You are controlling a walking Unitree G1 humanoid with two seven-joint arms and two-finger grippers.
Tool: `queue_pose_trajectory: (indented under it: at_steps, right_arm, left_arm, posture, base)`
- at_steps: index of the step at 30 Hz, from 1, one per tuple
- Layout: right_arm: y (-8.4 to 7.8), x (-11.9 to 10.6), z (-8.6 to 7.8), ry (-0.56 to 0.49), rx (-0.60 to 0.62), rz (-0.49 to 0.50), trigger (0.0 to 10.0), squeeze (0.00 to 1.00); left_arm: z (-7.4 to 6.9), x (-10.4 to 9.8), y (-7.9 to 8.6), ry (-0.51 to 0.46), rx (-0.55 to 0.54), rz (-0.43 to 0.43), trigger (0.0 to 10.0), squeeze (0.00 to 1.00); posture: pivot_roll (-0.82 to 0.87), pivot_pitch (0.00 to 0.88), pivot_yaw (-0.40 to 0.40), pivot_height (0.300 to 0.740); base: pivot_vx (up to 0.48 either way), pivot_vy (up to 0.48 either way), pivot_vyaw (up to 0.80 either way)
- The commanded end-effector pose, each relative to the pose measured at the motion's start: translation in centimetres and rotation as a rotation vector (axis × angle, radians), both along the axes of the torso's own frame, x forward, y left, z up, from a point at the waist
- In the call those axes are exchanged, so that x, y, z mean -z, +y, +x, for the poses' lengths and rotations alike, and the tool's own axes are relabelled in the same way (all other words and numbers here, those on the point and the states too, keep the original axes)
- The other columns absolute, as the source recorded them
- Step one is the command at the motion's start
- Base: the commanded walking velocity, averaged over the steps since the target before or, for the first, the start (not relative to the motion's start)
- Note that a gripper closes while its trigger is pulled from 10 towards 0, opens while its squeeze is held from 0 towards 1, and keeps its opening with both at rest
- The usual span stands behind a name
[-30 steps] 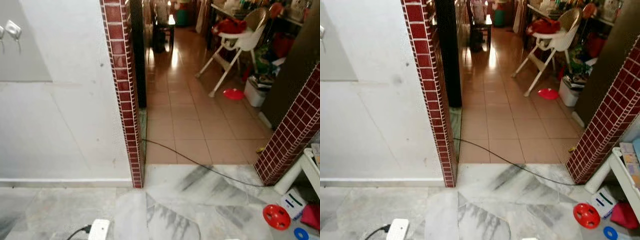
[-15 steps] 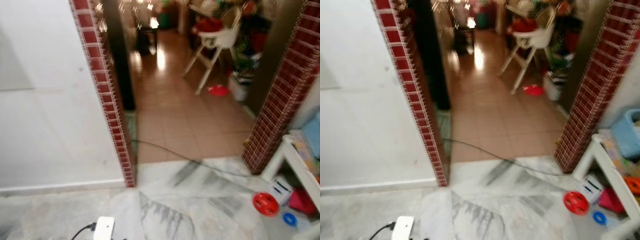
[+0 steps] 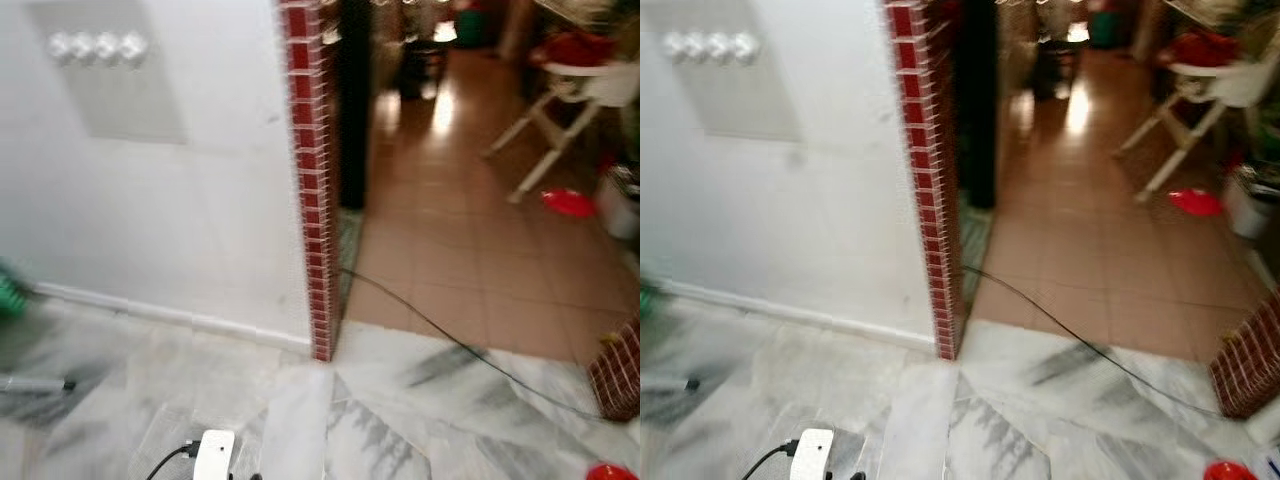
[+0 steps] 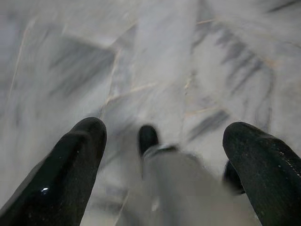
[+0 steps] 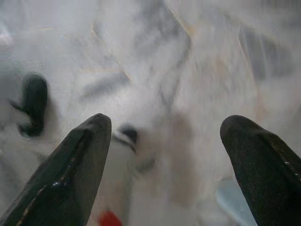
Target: Hang keys on a hook
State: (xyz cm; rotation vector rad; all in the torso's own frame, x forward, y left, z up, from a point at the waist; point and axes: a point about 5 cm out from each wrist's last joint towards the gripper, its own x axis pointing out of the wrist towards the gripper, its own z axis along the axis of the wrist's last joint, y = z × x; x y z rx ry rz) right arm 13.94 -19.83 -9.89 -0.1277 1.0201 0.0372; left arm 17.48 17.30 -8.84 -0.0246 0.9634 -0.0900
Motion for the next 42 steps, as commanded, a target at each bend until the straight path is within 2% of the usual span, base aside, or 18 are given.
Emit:
queue_pose_trajectory:
  at_steps: [1, 15, 25, 34, 38, 42]
  right_arm:
    - [0.5, 0.2, -0.5, 0.014, -0.005, 0.013, 10.0, 0.00]
    - [0.5, 0.1, -0.2, 0.008, -0.009, 0.012, 10.0, 0.00]
    - [0.5, -0.3, 1.0, -0.028, -0.014, 0.017, 10.0, 0.00]
    - [0.4, -0.4, 1.1, -0.029, -0.011, 0.016, 10.0, 0.00]
    - [0.3, -0.3, 0.9, -0.023, -0.011, 0.014, 10.0, 0.00]
    - [0.2, -0.3, 0.9, -0.020, -0.018, 0.011, 10.0, 0.00]
  left_arm:
    - [0.6, -0.3, -0.1, -0.015, 0.006, 0.006, 10.0, 0.00]
    - [0.8, -0.3, 0.0, -0.018, 0.004, 0.011, 10.0, 0.00]
    - [2.0, -1.0, -0.1, -0.075, -0.033, -0.023, 10.0, 0.00]
    - [2.0, -1.0, -0.3, -0.066, -0.063, -0.044, 10.0, 0.00]
    - [2.0, -0.9, -0.5, -0.065, -0.042, -0.052, 10.0, 0.00]
    - [2.6, -1.3, -0.8, -0.083, -0.019, -0.056, 10.0, 0.00]
  posture:
    - [-0.02, 0.000, 0.028, 0.740]
    - [-0.02, 0.000, 0.023, 0.740]
    - [-0.01, 0.000, 0.017, 0.740]
    - [-0.01, 0.000, 0.008, 0.740]
    - [-0.01, 0.000, 0.000, 0.740]
    - [-0.01, 0.000, -0.012, 0.740]
  base:
    - [0.000, 0.000, 0.80]
    - [0.000, 0.000, 0.80]
    - [0.000, 0.000, 0.80]
    - [0.000, 0.000, 0.80]
    - [0.000, 0.000, 0.80]
    - [0.000, 0.000, 0.80]
